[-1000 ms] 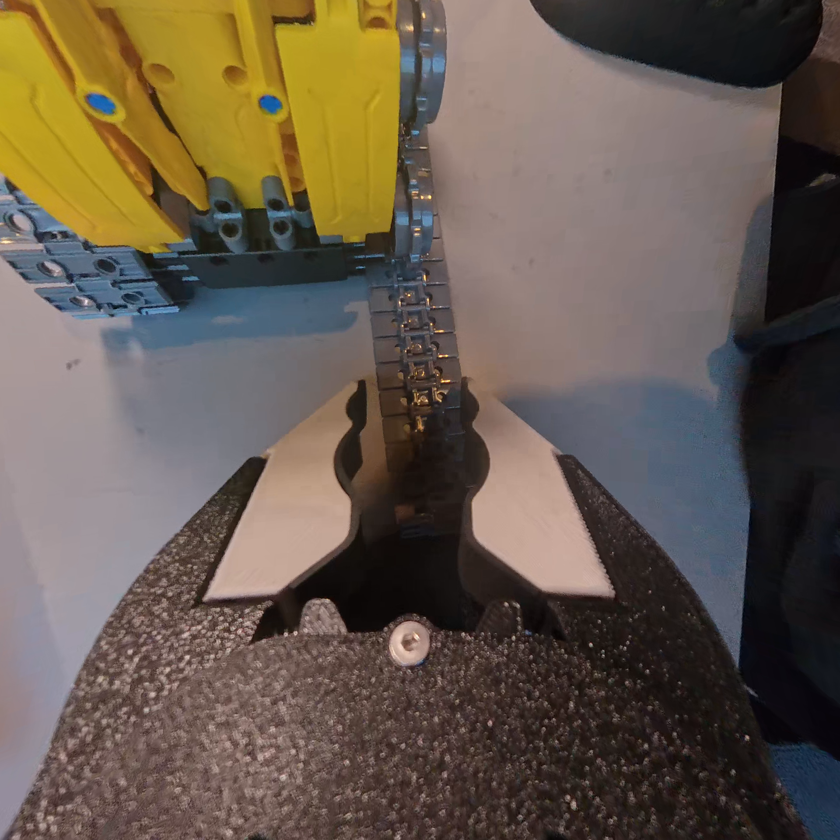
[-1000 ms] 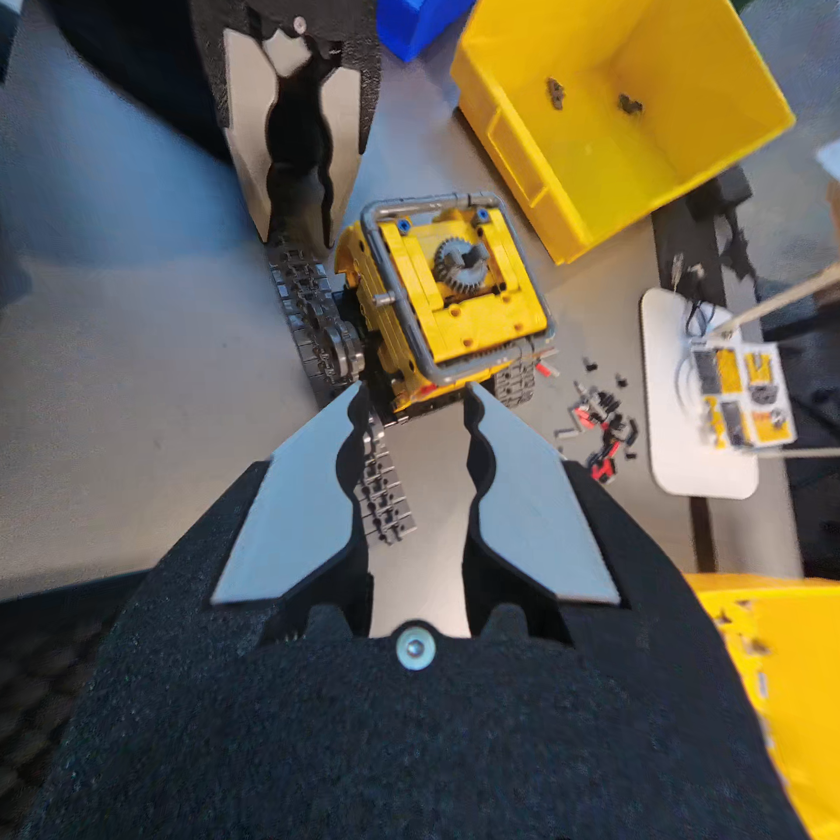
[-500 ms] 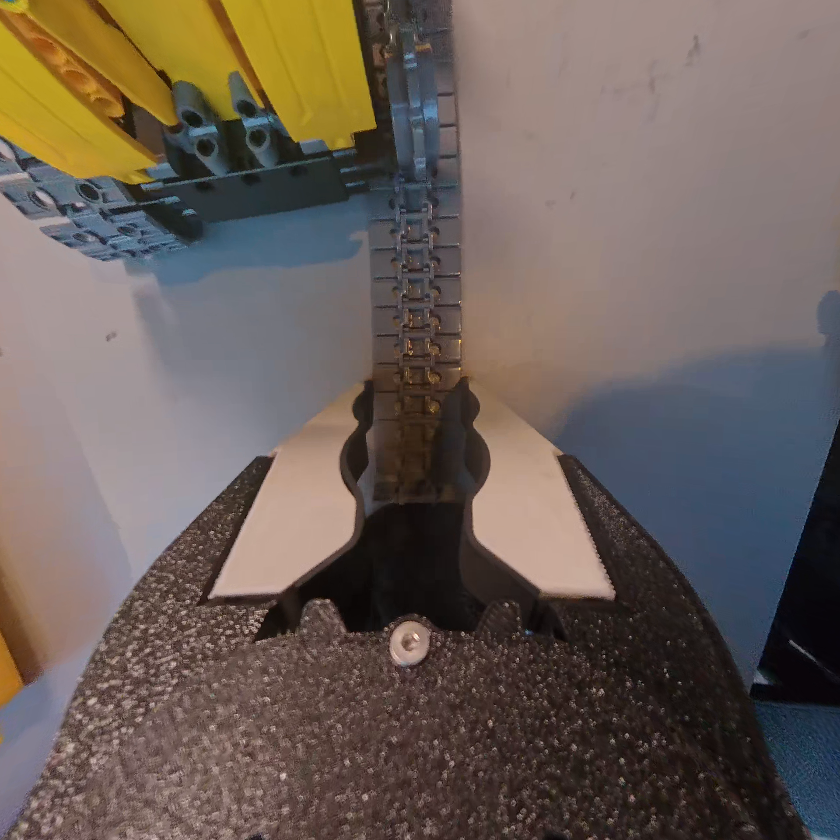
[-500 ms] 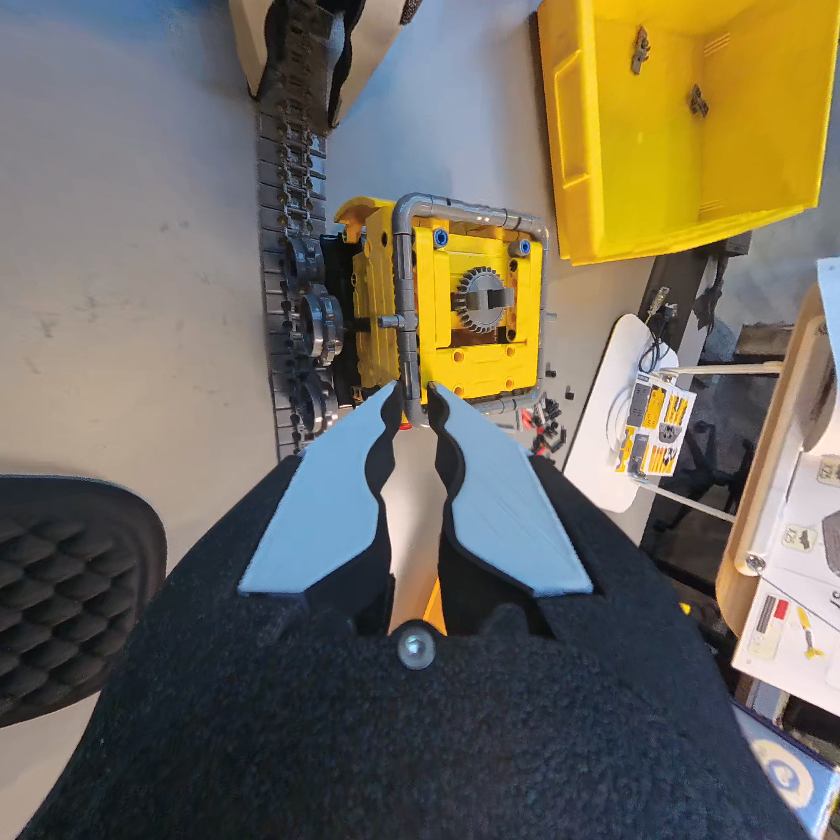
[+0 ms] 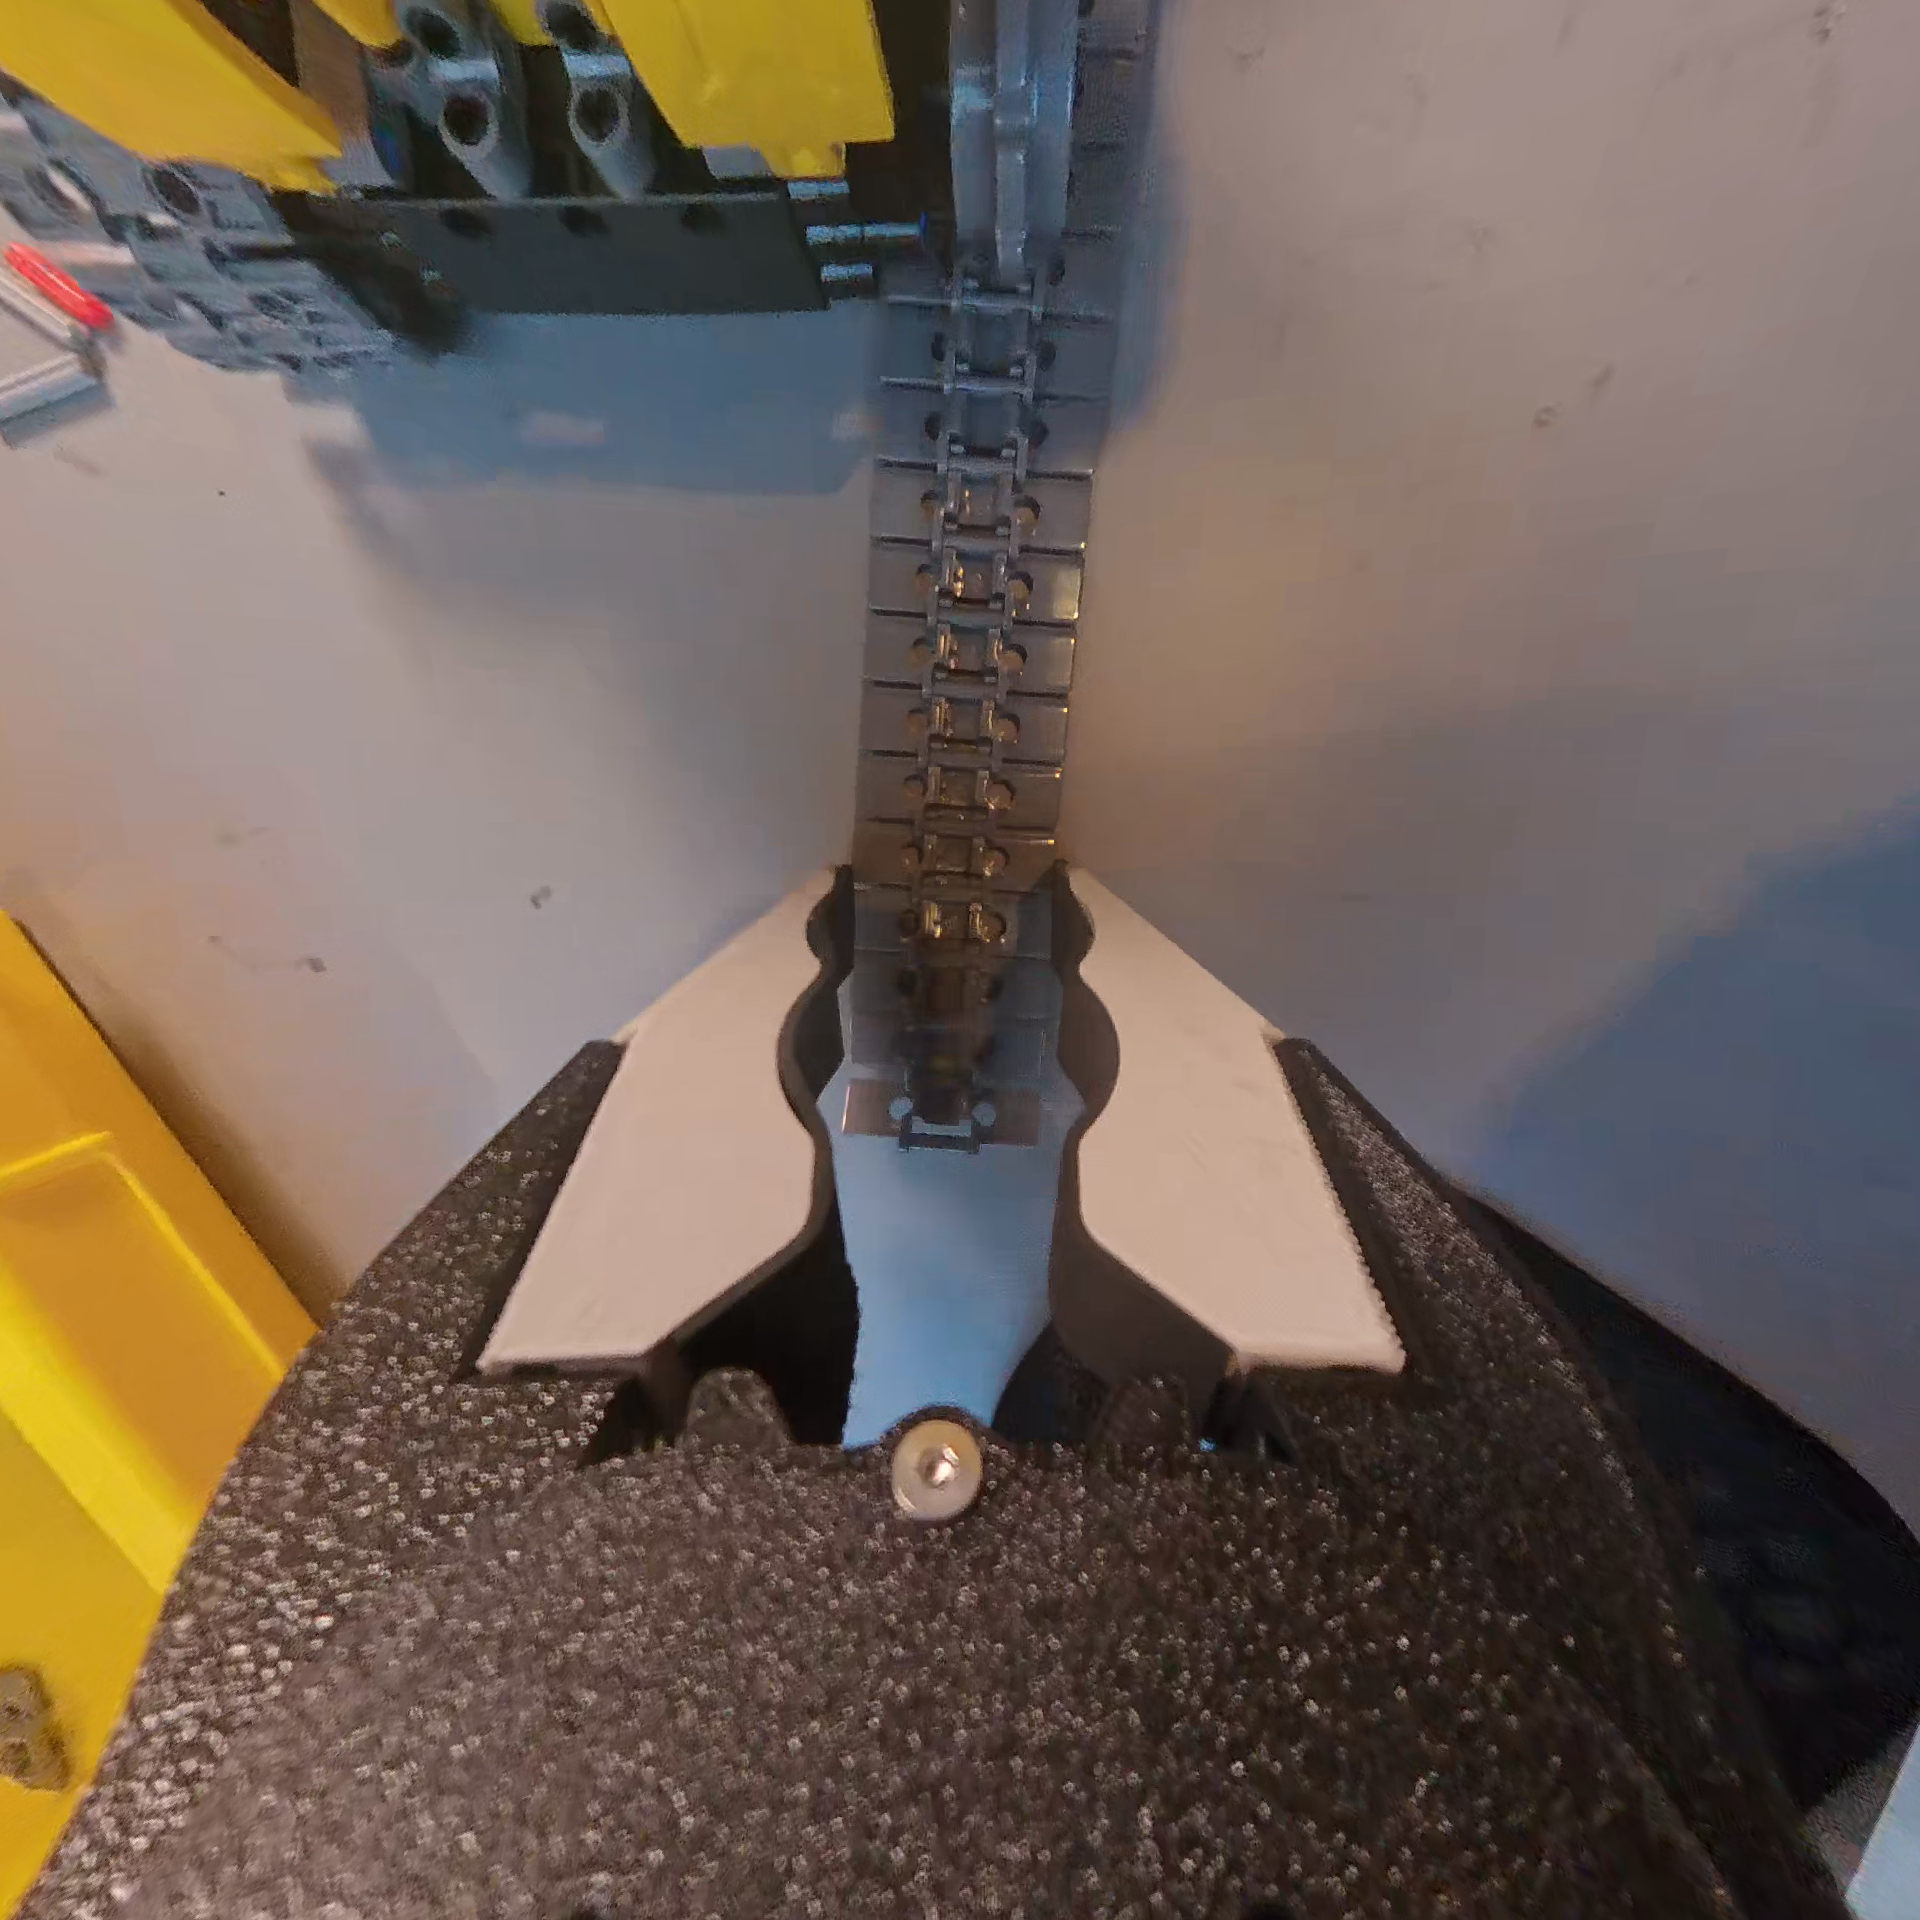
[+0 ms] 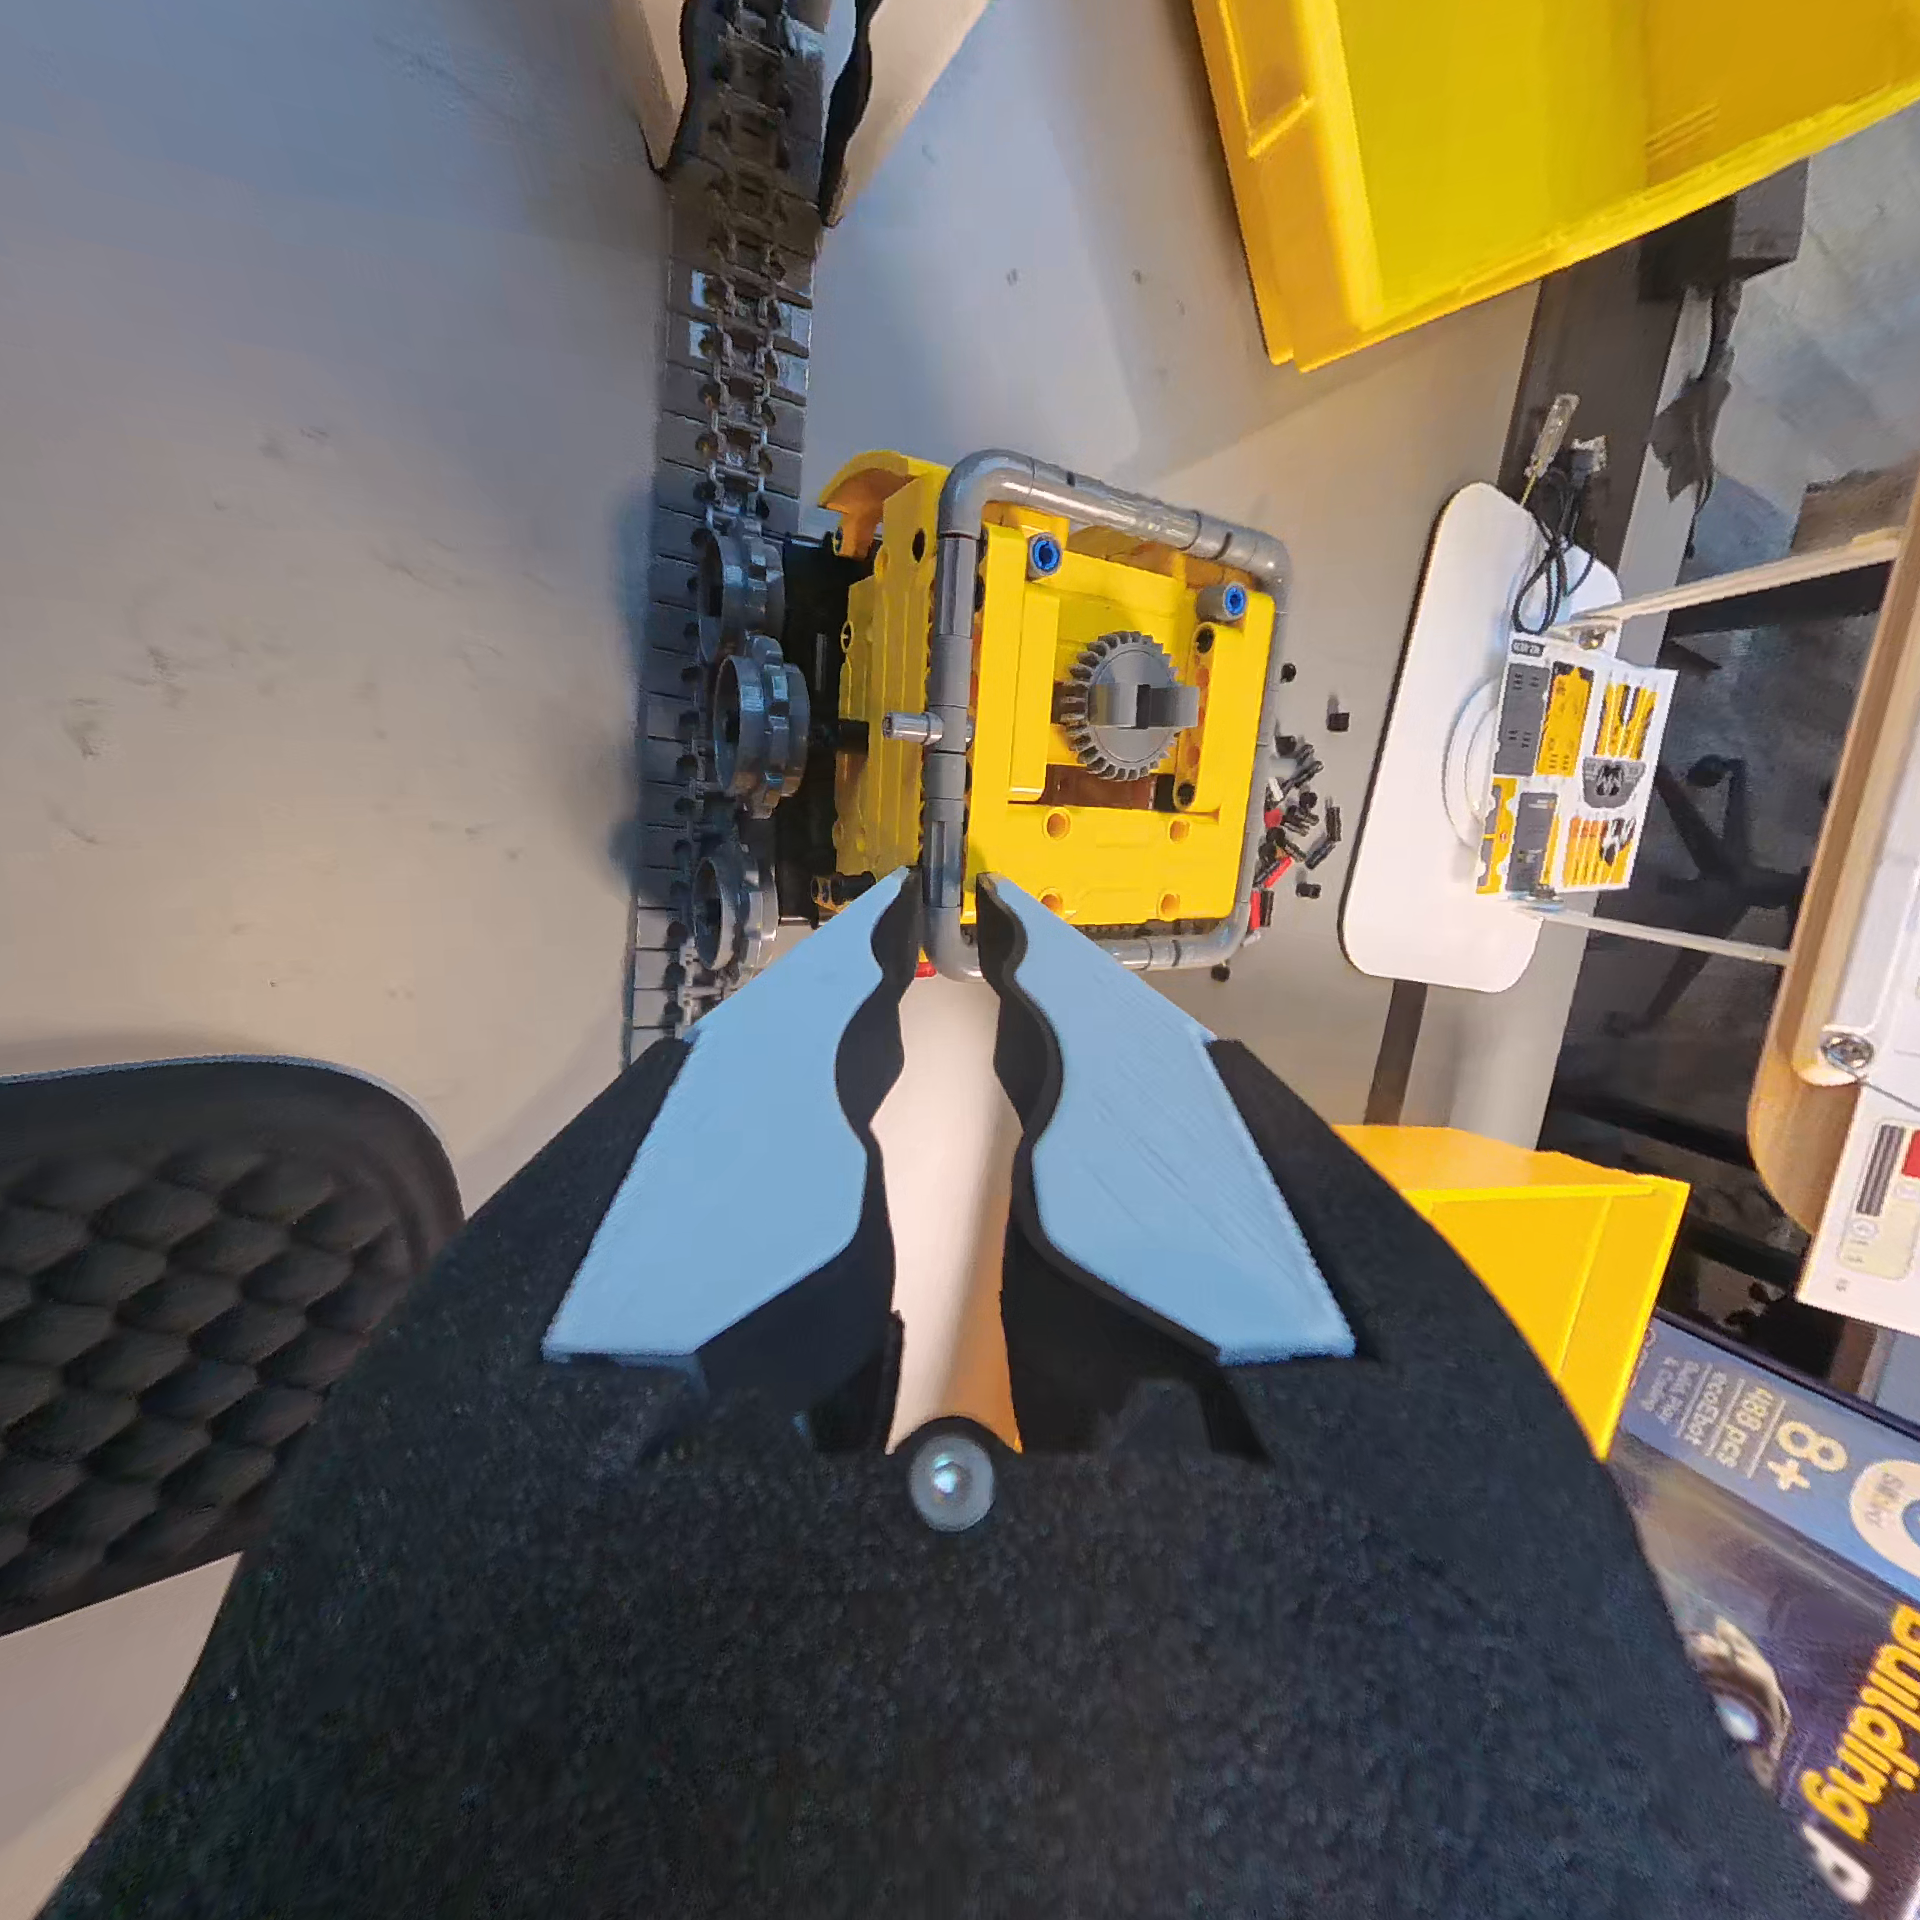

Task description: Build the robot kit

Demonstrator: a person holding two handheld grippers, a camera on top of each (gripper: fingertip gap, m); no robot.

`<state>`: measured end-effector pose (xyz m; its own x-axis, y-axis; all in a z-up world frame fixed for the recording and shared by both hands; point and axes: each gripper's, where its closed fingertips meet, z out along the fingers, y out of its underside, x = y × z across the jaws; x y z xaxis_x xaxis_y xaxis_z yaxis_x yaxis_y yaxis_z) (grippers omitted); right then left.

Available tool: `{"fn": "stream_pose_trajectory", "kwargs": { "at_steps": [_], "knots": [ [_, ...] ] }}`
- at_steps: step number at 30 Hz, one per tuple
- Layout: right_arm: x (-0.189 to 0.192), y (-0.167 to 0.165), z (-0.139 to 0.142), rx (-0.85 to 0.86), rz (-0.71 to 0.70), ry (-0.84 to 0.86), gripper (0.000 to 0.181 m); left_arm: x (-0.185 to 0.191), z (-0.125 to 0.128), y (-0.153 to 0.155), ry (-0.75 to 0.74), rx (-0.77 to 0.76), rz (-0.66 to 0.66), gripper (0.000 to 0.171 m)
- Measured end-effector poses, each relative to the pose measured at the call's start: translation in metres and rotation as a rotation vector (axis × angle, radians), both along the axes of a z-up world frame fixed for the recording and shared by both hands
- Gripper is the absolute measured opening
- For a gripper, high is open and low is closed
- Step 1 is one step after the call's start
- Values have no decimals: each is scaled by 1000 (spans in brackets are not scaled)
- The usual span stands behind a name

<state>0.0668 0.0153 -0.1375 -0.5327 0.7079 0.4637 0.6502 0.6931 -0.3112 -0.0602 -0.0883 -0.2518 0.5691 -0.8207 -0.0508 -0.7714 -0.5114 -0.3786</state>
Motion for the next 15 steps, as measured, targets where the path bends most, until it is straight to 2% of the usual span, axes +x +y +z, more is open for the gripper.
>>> {"fn": "stream_pose_trajectory", "kwargs": {
  "at_steps": [5,7,8,11,15],
  "knots": [
    [1,-2,1,-32,-21,-3,11,0,-1,-2,-61,-28,-8,37],
    [-2,-6,8,-95,-3,13,24,-2,-1,-3,-57,-13,2,38],
    [-5,-7,15,-137,2,33,33,-3,0,-4,-51,-7,10,38],
    [-17,-1,24,-218,3,5,79,-10,0,-9,-48,-3,33,43],
    [-39,11,1,-249,-7,-117,124,-12,-1,-14,-86,-36,64,49]
  ]
}}
